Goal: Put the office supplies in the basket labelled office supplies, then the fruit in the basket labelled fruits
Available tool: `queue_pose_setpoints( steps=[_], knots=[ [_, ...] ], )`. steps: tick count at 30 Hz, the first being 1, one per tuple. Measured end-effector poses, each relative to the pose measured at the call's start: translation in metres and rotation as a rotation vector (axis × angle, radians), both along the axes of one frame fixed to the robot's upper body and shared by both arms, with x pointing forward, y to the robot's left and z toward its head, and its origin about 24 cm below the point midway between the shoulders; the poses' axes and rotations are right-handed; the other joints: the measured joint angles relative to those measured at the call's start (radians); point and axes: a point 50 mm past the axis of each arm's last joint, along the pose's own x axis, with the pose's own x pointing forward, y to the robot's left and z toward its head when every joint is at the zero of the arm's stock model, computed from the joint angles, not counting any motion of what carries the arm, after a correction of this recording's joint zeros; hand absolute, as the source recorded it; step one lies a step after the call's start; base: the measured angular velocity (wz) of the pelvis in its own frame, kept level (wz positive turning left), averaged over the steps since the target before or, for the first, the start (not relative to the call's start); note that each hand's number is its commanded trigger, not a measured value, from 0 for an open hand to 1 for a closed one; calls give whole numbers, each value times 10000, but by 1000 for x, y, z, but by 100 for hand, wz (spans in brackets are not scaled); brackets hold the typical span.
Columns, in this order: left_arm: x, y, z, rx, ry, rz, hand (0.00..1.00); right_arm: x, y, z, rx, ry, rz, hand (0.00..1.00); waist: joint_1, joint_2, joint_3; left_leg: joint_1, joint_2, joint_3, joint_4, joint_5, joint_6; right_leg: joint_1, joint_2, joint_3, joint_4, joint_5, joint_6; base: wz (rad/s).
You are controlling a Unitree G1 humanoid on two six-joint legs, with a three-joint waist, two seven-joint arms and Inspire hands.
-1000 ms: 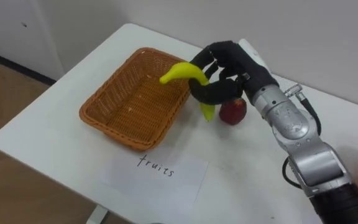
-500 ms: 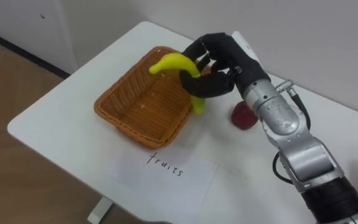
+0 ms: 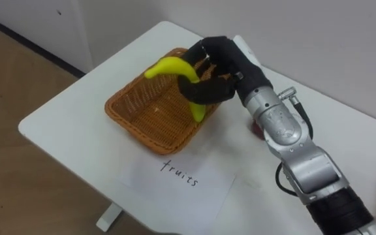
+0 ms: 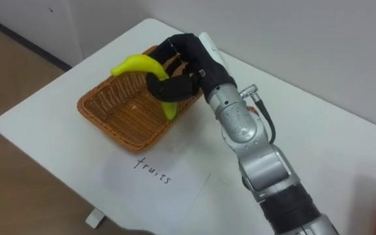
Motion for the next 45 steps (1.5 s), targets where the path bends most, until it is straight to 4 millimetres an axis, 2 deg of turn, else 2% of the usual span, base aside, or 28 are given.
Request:
queue_pose_setpoints(
  steps=[7, 12, 20, 22, 23, 27, 45],
  knots=[
    [5, 2, 2, 85, -175, -100, 0, -1, 5, 0, -65, -106, 94, 100, 37, -52, -40, 16, 1, -14, 6, 2, -2, 14, 11, 43, -4, 0, 0, 1],
    [5, 2, 2, 84, -166, -96, 0, -3, 8, -2, -110, -73, 208, 100, 55, -51, -39, 34, -13, -14, 14, 5, 3, 19, 7, 253, -5, 0, 0, 0],
    [5, 2, 1, 42, -165, -95, 0, -5, 14, -3, -151, -201, 458, 99, 104, -39, -31, 54, -12, 0, 12, 7, -2, 30, 19, 274, -3, -1, 1, 0],
    [6, 1, 1, 14, -177, -102, 0, -5, 14, -3, -155, -202, 460, 16, 151, -38, -29, 51, -13, 7, 10, 7, -3, 28, 19, 276, -3, -1, 1, 0],
    [6, 1, 1, -3, -179, -108, 0, -5, 14, -3, -164, -204, 462, 0, 178, -37, -29, 46, -15, 5, 5, 7, -3, 26, 20, 285, -3, -1, 1, 0],
    [6, 1, 1, -27, -180, -115, 0, -5, 15, -3, -328, -256, 496, 0, 275, -34, -27, 14, -20, -6, -2, 6, -3, 4, 21, 281, -3, -1, 1, 0],
    [5, -1, 1, -103, -61, -306, 0, -7, 19, -15, -1072, 119, 918, 0, 294, -46, -24, -77, -117, -256, 10, 15, 14, -12, -22, 268, -6, -37, 57, 4]
  ],
)
